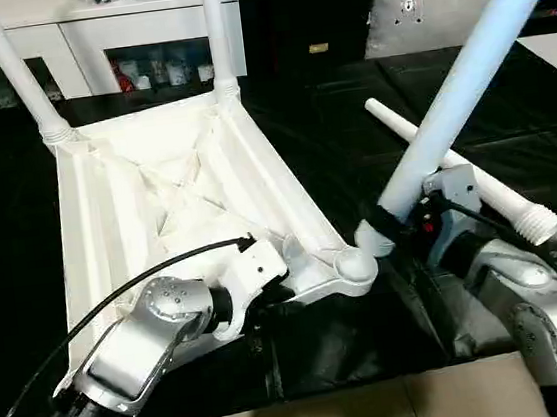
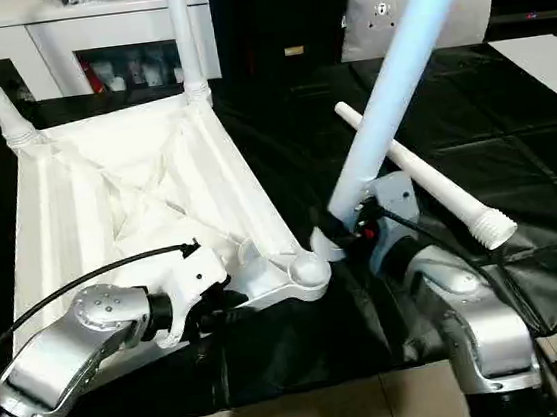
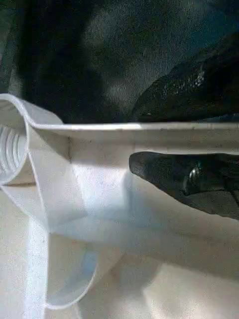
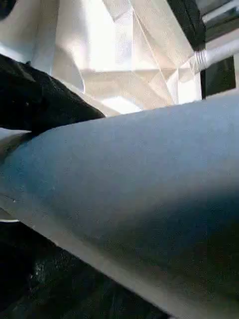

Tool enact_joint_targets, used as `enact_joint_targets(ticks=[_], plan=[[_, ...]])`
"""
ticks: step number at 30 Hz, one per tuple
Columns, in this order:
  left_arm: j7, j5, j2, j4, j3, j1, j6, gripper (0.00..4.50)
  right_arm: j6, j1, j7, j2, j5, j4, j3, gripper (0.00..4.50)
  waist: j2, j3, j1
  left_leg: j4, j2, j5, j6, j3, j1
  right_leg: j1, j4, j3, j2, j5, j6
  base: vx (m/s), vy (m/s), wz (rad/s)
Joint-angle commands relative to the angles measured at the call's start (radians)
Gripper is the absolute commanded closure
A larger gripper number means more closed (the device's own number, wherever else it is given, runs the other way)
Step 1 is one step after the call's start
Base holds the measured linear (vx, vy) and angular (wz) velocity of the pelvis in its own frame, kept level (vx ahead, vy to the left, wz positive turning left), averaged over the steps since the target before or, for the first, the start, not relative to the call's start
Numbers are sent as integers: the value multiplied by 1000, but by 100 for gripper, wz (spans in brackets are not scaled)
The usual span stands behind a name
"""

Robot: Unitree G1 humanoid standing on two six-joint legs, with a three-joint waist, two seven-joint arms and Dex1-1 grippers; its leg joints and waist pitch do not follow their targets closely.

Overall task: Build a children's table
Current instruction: Insert table leg to table base

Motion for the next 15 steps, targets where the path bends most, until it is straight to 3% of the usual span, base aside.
enact_joint_targets(ticks=[1,8,9,12,15], plan=[[4,20,7,8,-5,-9,-15,378,-24,-11,9,-8,-7,-23,3,261,4,-66,4,-69,45,-48,25,0,-1,53,-77,47,-70,34,-224,0,0,0],[-21,51,11,50,-1,-22,-134,419,-76,-31,27,15,21,2,-25,261,5,-67,5,-71,47,-71,23,1,0,52,-80,47,-72,1,-216,0,0,0],[-37,55,18,72,-2,-28,-170,425,-57,-43,47,4,31,9,-18,261,10,-69,6,-71,45,-73,21,0,0,53,-80,46,-72,2,-217,0,0,0],[-93,70,40,145,-9,-49,-292,442,35,-78,141,-51,69,16,23,261,10,-71,7,-70,45,-93,21,1,4,52,-82,47,-71,-13,-219,0,0,0],[-139,57,46,172,-3,-51,-355,448,63,-92,197,-80,86,16,48,261,10,-71,9,-71,47,-100,18,1,2,54,-83,46,-72,-16,-221,0,0,0]])
